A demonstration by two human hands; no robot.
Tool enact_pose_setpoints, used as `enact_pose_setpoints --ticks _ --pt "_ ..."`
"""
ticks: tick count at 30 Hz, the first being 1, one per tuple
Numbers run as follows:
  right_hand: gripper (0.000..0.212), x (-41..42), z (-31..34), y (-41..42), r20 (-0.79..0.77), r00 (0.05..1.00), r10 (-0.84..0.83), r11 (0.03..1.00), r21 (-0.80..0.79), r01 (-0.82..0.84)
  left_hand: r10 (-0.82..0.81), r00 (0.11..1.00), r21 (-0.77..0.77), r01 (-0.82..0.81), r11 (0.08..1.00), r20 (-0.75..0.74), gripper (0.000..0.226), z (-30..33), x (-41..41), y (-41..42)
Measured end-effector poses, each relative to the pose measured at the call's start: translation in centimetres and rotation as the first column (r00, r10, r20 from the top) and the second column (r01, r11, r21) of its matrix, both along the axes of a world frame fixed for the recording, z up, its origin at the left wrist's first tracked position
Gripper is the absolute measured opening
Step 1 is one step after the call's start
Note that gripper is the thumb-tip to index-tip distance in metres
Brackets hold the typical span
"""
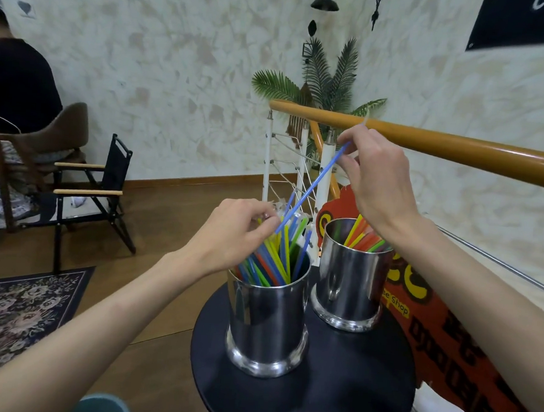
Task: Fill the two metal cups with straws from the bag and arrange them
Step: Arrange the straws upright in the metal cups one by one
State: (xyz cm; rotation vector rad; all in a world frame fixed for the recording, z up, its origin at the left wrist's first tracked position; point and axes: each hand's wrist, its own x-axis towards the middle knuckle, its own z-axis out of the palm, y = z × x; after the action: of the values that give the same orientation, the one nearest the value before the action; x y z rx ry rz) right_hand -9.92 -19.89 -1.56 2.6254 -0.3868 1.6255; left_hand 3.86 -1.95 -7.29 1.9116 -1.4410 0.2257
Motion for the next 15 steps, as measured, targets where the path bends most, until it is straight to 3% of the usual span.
enact_pose_setpoints --ticks 3,5,8,10,11,15 --pt "0.011 -0.1 -0.2 0.1 -0.002 0.999 0.049 0.993 0.110 -0.049 -0.014 1.000 0.003 0.014 1.000 -0.010 0.031 0.1 0.0 0.1" --pt "0.008 -0.1 -0.4 0.7 -0.028 0.990 0.136 0.955 0.271 -0.123 -0.009 1.000 0.004 0.009 1.000 -0.007 0.024 0.1 0.0 0.2" --pt "0.015 -0.3 -1.0 2.0 0.000 0.932 0.361 0.758 0.583 -0.293 0.012 1.000 0.006 -0.012 1.000 0.026 0.015 0.0 0.1 0.2" --pt "0.019 -0.4 -1.7 2.7 0.025 0.896 0.443 0.632 0.701 -0.332 0.024 0.999 -0.012 -0.024 1.000 0.039 0.014 -0.1 0.2 0.0" --pt "0.022 -0.4 -2.3 2.9 0.003 0.890 0.456 0.617 0.719 -0.319 0.030 0.999 -0.020 -0.030 0.999 0.037 0.014 -0.2 0.3 0.0" --pt "0.033 0.0 -5.6 3.6 -0.186 0.875 0.447 0.713 0.665 -0.223 0.040 0.998 -0.030 -0.041 0.999 -0.038 0.034 -0.2 -0.3 0.0"
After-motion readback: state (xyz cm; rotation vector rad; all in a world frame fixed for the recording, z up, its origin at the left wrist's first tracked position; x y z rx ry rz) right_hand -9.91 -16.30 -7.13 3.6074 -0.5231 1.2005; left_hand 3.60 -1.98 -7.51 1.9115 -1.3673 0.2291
